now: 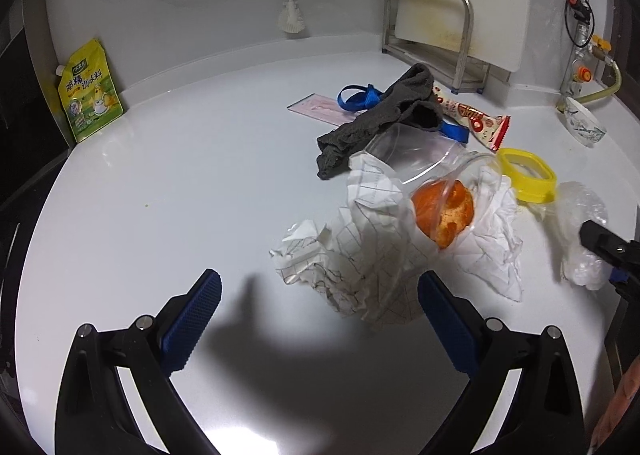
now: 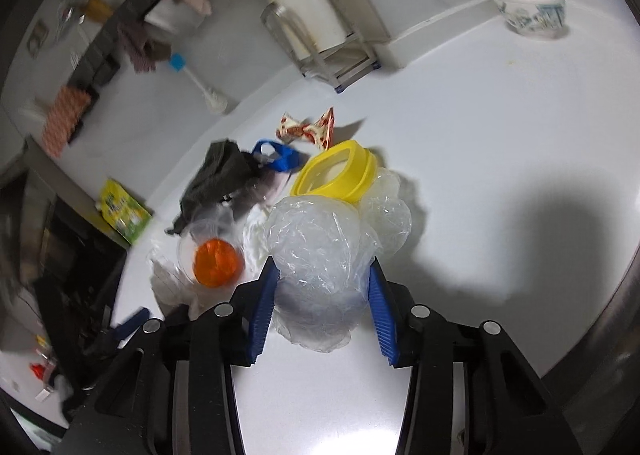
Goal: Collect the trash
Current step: 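Grasp the crumpled white paper with the left tool while the right tool grasps the clear plastic bag, then carry the paper and plastic bag to the grey bin and open both tools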
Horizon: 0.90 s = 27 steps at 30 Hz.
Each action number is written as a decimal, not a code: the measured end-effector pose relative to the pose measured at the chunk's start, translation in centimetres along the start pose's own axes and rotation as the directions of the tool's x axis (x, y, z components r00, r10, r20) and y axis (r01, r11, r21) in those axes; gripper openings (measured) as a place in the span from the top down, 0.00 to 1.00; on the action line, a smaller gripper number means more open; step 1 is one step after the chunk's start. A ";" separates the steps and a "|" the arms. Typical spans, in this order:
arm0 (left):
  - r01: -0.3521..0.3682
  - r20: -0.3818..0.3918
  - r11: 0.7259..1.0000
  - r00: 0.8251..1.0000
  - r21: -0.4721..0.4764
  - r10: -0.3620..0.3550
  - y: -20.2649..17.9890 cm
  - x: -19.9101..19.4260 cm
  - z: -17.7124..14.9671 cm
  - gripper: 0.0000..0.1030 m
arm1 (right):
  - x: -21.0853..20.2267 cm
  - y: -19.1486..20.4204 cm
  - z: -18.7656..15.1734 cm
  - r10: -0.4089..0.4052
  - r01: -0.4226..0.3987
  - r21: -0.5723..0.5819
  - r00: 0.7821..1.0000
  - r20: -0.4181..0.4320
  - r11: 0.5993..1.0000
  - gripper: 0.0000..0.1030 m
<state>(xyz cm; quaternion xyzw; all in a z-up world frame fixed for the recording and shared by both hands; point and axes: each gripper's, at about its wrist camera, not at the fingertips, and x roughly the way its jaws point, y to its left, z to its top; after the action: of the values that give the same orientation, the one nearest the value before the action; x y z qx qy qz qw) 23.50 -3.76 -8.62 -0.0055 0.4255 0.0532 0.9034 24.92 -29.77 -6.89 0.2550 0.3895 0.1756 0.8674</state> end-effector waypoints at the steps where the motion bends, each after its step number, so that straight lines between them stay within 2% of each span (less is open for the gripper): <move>1: -0.002 -0.001 1.000 1.000 -0.002 0.002 0.1 0.1 0.1 0.06 | 0.0 -0.1 0.1 0.006 -0.006 0.008 1.000 0.002 1.000 0.59; 7: -0.006 0.015 1.000 1.000 -0.010 0.006 0.1 0.5 0.6 0.09 | -0.3 -0.5 0.4 0.018 -0.018 0.019 1.000 0.012 1.000 0.59; 8: -0.011 0.023 1.000 1.000 -0.001 0.011 0.0 0.4 0.6 0.16 | -0.4 -0.6 0.4 0.020 -0.020 0.022 1.000 0.012 1.000 0.59; 9: -0.011 0.028 1.000 1.000 0.011 0.011 -0.2 0.3 0.7 0.27 | -0.4 -0.6 0.5 0.025 -0.026 0.025 1.000 0.012 0.999 0.59; 10: -0.010 0.026 1.000 1.000 0.023 0.010 -0.5 0.4 0.7 0.33 | -0.4 -0.7 0.5 0.029 -0.030 0.027 0.999 0.012 0.999 0.59; 15: 0.020 -0.025 0.999 0.999 0.025 -0.019 -0.8 1.5 0.9 0.78 | -0.6 -0.8 0.6 0.039 -0.040 0.035 0.999 0.020 0.999 0.59; 19: 0.018 -0.005 0.999 1.000 0.030 -0.018 -0.5 1.0 0.7 0.79 | -0.9 -1.1 0.7 0.041 -0.043 0.045 0.999 0.030 0.998 0.59; 27: 0.025 0.066 0.998 0.997 0.064 -0.029 0.2 -2.6 0.2 0.79 | -1.1 -1.2 0.4 0.041 -0.043 0.046 0.998 0.037 0.998 0.59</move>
<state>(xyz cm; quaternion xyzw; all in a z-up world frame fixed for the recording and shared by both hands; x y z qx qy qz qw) 22.03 -3.82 -6.48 0.0190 0.3962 0.0276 0.9175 24.70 -31.40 -6.70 0.2863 0.3725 0.1801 0.8642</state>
